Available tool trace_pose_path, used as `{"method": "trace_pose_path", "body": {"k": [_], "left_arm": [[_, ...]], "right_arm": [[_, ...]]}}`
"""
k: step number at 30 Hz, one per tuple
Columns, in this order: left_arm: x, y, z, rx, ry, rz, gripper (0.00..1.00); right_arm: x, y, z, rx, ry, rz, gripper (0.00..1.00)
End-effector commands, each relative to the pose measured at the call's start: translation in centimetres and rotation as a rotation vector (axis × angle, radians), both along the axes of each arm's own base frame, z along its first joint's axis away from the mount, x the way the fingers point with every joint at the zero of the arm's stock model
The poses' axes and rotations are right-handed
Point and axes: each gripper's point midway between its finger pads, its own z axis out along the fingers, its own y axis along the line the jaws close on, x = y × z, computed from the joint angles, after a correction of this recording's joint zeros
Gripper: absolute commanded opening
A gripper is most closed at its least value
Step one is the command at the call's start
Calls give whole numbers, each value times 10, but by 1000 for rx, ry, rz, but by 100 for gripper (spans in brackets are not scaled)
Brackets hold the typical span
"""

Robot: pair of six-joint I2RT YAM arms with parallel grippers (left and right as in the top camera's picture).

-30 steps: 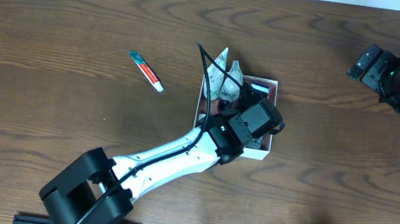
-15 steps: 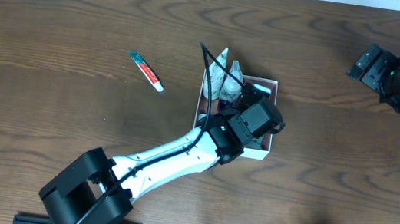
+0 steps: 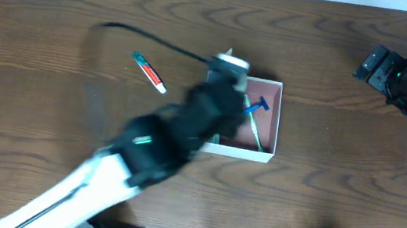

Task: Pack container
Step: 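Move left gripper to the Colgate toothpaste tube, then grasp the toothpaste tube with left gripper and lift it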

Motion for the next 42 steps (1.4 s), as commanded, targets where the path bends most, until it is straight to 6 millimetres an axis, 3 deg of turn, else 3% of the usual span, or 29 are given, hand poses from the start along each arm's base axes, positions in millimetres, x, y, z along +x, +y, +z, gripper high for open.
{"method": "trace_pose_path", "body": {"k": [1, 5, 8, 13, 18, 21, 25, 29, 42], "left_arm": [[11, 62, 16, 20, -30, 156, 46], [31, 127, 17, 69, -26, 286, 46], [50, 161, 7, 56, 23, 357, 46], [90, 193, -32, -10, 180, 404, 46], [118, 193, -101, -12, 377, 391, 46], [124, 184, -143, 21, 482, 373, 45], [129, 169, -184, 55, 569, 342, 46], [132, 159, -207, 74, 608, 322, 46], [143, 158, -263, 20, 705, 430, 46]], "right_arm": [[0, -2, 1, -1, -4, -16, 99], [0, -2, 1, -1, -4, -15, 99], [0, -2, 1, -1, -4, -16, 99], [0, -2, 1, -1, -4, -16, 99], [0, -2, 1, -1, -4, -16, 99], [0, -2, 1, -1, -4, -16, 99], [0, -2, 1, -1, -4, -16, 99], [0, -2, 1, -1, -4, -16, 99], [0, -2, 1, -1, -4, -16, 99]]}}
